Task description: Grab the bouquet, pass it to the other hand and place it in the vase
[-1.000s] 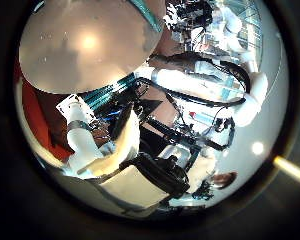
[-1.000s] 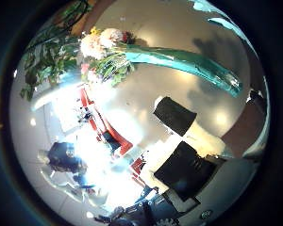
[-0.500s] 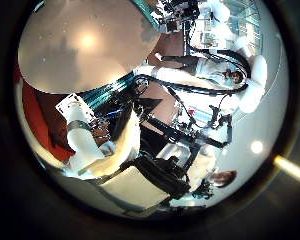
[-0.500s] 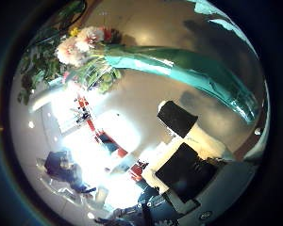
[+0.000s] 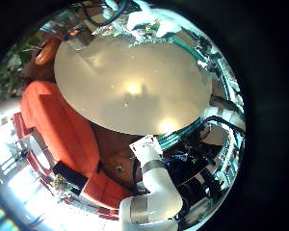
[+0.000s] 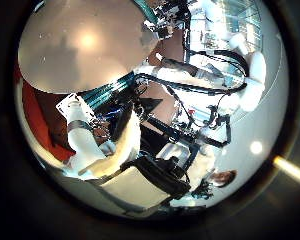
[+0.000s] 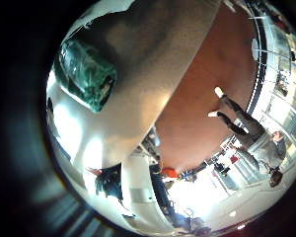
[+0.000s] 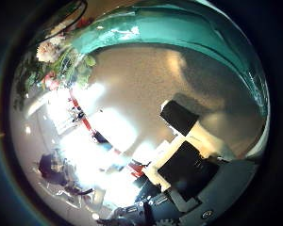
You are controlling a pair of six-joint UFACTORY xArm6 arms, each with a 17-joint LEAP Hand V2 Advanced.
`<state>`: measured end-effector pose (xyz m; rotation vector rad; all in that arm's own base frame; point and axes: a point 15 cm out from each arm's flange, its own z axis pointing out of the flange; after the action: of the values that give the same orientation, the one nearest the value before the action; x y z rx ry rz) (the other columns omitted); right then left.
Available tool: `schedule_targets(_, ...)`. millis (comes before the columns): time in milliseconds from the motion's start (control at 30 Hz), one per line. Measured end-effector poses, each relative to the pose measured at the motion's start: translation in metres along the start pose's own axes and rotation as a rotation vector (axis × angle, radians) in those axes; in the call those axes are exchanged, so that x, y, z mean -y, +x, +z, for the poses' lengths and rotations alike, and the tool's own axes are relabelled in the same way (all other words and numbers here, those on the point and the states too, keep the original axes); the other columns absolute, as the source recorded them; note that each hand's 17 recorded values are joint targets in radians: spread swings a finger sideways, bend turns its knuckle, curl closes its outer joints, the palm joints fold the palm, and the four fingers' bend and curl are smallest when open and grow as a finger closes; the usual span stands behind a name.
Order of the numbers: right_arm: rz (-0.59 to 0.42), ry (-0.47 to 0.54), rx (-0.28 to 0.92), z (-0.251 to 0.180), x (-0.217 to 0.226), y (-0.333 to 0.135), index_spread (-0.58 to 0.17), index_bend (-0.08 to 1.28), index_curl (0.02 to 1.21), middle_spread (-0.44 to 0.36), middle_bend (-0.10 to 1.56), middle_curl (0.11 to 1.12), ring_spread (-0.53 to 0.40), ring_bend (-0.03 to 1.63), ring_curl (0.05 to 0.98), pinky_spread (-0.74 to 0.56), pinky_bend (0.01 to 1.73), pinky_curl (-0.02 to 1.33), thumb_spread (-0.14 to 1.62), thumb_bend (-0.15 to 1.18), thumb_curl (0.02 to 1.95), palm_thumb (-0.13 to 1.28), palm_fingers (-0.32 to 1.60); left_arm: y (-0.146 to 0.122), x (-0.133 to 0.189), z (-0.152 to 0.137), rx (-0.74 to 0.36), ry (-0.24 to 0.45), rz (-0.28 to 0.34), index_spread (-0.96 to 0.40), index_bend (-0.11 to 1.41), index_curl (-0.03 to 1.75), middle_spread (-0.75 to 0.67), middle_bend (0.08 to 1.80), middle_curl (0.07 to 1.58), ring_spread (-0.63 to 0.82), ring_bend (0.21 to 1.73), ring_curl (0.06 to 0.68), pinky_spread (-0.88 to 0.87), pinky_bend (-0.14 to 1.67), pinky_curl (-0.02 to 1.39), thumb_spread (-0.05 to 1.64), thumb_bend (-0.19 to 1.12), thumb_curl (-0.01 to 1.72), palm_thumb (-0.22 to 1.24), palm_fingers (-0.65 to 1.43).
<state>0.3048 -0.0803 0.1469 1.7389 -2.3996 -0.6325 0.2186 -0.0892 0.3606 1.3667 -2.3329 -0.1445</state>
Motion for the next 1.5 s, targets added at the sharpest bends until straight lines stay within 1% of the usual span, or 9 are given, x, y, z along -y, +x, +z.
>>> schedule_targets(133,0.011,-0.007,-0.055,0.001,-0.001,0.008,-0.259,0.18,0.37,-0.127,0.51,0.51,-0.192,0.92,0.320,0.05,0.62,0.12,1.03,-0.01,0.44,0.69,0.55,0.000,0.000,-0.001,0.001,0.002,0.000,0.01,0.39,0.47,0.40,0.19,0.33,0.56,0.37,0.207,0.52,0.17,0.22,1.14,-0.02,0.33,0.35,0.15)
schedule_targets(267,0.016,-0.012,-0.121,0.001,-0.002,0.011,-0.356,0.21,0.40,-0.211,0.58,0.57,-0.270,1.04,0.366,-0.25,0.83,0.15,1.01,-0.01,0.46,0.77,0.94,0.000,0.000,-0.001,0.001,0.001,0.001,0.01,0.39,0.47,0.40,0.19,0.33,0.56,0.37,0.208,0.52,0.17,0.21,1.14,-0.02,0.33,0.35,0.15)
schedule_targets(300,0.014,-0.012,-0.131,0.001,-0.002,0.011,-0.384,0.26,0.42,-0.228,0.62,0.59,-0.278,1.06,0.377,-0.31,0.87,0.16,1.01,0.00,0.47,0.80,1.07,0.000,0.000,0.000,0.000,0.001,0.002,0.01,0.39,0.47,0.40,0.19,0.33,0.56,0.37,0.208,0.52,0.17,0.21,1.14,-0.02,0.33,0.35,0.15)
schedule_targets(400,0.013,-0.007,-0.155,0.000,-0.001,0.008,-0.435,0.43,0.53,-0.264,0.72,0.67,-0.281,1.12,0.441,-0.38,1.02,0.24,0.99,0.00,0.49,0.86,1.23,-0.001,-0.001,0.000,-0.002,-0.002,0.005,0.01,0.39,0.47,0.40,0.19,0.33,0.56,0.37,0.209,0.52,0.17,0.21,1.14,-0.02,0.33,0.35,0.15)
schedule_targets(567,0.015,0.080,-0.186,-0.013,0.016,0.006,-0.468,0.73,0.72,-0.293,0.91,0.80,-0.271,1.24,0.522,-0.32,1.29,0.37,0.94,0.00,0.53,0.96,1.23,-0.001,-0.001,-0.003,-0.001,0.007,0.002,0.01,0.39,0.47,0.40,0.19,0.33,0.56,0.37,0.209,0.52,0.17,0.21,1.14,-0.02,0.33,0.35,0.15)
schedule_targets(667,0.013,0.189,-0.194,-0.031,0.032,0.004,-0.449,0.88,0.82,-0.283,1.05,0.87,-0.261,1.29,0.563,-0.29,1.37,0.43,0.92,0.03,0.57,1.06,1.22,-0.002,-0.002,-0.004,-0.001,0.009,0.000,0.01,0.39,0.47,0.40,0.19,0.33,0.56,0.37,0.210,0.52,0.17,0.21,1.14,-0.02,0.33,0.35,0.15)
schedule_targets(833,0.000,0.395,-0.191,-0.078,0.054,0.001,-0.397,1.03,0.91,-0.249,1.19,0.92,-0.241,1.38,0.625,-0.23,1.43,0.49,0.90,0.08,0.66,1.16,1.17,-0.003,-0.001,-0.006,0.000,0.016,0.000,0.01,0.39,0.47,0.40,0.19,0.33,0.56,0.37,0.210,0.52,0.17,0.21,1.15,-0.02,0.32,0.35,0.15)
schedule_targets(1233,-0.038,0.645,-0.171,-0.164,0.011,0.017,-0.307,1.13,0.97,-0.181,1.31,0.93,-0.208,1.45,0.690,-0.18,1.45,0.59,0.88,0.07,0.82,1.17,1.12,-0.002,-0.003,-0.013,-0.013,0.033,0.004,0.01,0.39,0.47,0.40,0.19,0.32,0.56,0.36,0.211,0.52,0.17,0.21,1.15,-0.02,0.32,0.35,0.15)
schedule_targets(1500,-0.097,0.778,0.087,-0.213,-0.017,-0.013,-0.277,1.14,0.97,-0.160,1.33,0.90,-0.198,1.46,0.701,-0.17,1.41,0.63,0.86,0.05,0.89,1.16,1.12,0.003,0.005,-0.020,-0.045,0.056,0.017,0.01,0.39,0.47,0.39,0.19,0.33,0.56,0.37,0.212,0.52,0.17,0.21,1.15,-0.02,0.32,0.35,0.16)
